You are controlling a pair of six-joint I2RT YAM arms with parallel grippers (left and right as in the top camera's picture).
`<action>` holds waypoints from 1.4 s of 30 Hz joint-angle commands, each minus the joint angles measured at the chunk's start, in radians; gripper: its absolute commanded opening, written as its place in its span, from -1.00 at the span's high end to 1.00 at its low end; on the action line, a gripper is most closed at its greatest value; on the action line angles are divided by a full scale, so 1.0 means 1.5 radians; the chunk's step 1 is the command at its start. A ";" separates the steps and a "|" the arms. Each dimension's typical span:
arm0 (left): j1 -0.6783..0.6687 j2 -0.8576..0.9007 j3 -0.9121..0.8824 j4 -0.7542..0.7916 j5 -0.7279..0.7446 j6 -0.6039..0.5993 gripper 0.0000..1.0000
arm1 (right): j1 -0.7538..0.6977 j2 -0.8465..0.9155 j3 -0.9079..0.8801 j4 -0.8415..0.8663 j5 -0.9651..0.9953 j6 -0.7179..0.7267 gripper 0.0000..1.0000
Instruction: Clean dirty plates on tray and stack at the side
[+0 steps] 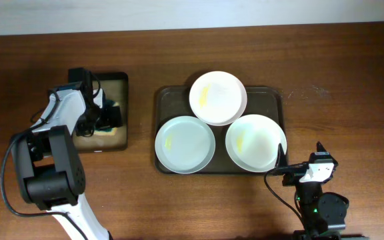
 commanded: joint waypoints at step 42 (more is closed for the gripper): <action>0.001 -0.171 0.106 -0.080 0.029 -0.001 1.00 | -0.003 -0.003 -0.005 -0.002 0.006 -0.003 -0.97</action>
